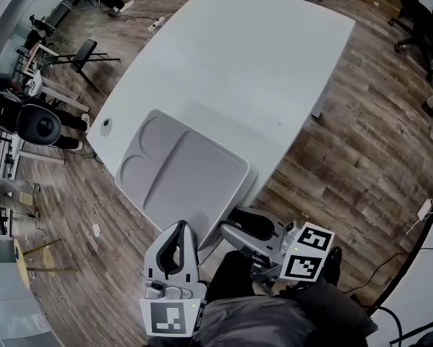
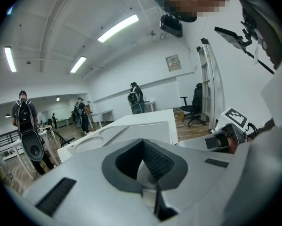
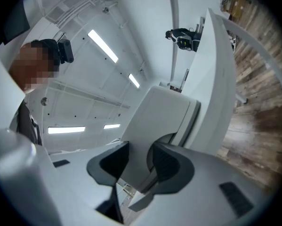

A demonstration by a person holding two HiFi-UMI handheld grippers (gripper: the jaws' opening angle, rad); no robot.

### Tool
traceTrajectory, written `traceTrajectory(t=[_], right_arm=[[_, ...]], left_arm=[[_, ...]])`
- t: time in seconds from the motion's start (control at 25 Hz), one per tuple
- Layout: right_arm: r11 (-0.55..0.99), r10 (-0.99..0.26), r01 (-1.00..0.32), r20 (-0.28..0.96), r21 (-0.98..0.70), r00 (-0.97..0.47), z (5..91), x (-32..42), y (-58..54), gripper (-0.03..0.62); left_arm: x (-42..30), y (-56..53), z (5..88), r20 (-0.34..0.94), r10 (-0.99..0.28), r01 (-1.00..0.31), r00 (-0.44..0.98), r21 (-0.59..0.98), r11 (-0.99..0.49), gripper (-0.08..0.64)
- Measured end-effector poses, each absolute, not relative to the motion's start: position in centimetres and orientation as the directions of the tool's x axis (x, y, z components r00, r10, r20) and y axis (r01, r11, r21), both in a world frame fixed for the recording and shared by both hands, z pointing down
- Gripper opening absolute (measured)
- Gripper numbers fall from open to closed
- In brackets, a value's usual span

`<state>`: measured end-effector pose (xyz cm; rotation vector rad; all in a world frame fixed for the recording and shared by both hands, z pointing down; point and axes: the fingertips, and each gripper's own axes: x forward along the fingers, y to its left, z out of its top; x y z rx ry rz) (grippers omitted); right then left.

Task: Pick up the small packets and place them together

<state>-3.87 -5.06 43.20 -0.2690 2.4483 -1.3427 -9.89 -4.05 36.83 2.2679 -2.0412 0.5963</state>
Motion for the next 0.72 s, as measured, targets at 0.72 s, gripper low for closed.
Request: traceTrajectory(t=[0.72], right_arm=[[0.461, -0.366, -0.015, -0.174, -0.887, -0.914, 43.1, -3.1, -5.1, 0.025]], left_arm=[[-9.9, -4.2, 37.0, 0.31, -0.949, -0.965, 0.065, -0.223, -0.139, 0.0]])
